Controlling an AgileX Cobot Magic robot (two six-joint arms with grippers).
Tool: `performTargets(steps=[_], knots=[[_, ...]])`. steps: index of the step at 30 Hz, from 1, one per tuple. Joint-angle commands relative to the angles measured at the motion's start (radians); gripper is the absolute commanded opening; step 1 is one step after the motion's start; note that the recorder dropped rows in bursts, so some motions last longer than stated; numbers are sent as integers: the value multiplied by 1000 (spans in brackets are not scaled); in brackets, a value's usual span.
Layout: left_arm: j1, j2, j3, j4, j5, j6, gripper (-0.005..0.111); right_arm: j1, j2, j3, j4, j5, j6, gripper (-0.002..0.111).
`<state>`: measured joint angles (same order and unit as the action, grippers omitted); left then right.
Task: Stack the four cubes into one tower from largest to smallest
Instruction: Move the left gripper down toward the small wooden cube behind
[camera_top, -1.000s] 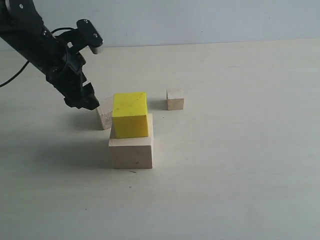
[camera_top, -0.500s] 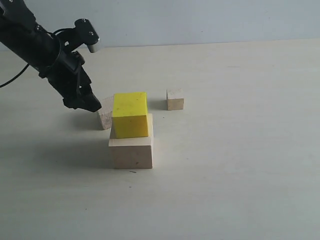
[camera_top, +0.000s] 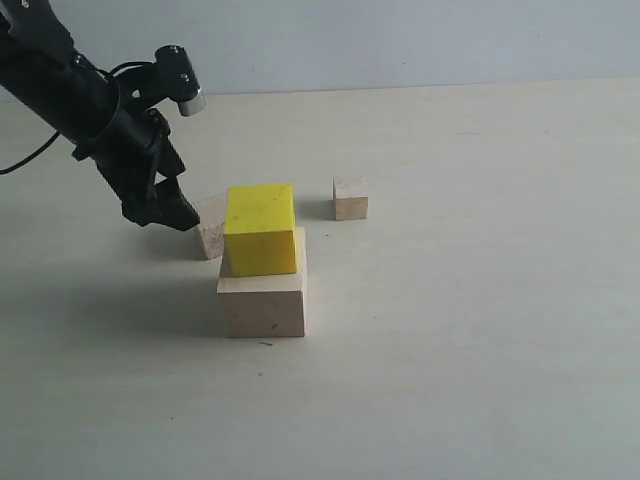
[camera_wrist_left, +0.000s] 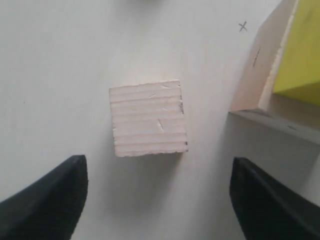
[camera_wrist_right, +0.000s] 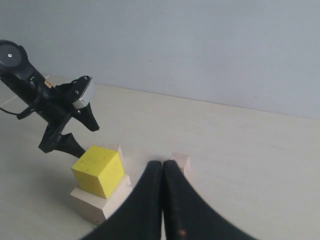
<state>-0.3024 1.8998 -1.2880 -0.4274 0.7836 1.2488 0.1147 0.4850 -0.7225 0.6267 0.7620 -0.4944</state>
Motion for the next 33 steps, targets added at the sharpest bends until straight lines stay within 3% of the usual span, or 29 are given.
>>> performTargets(steps=[1,33], knots=[[3,34,-3,-31,-39,4,76,2,2,-2,1,3,1,0],[3,83,-3,-134,-125,120,76,2,2,-2,1,3,1,0]])
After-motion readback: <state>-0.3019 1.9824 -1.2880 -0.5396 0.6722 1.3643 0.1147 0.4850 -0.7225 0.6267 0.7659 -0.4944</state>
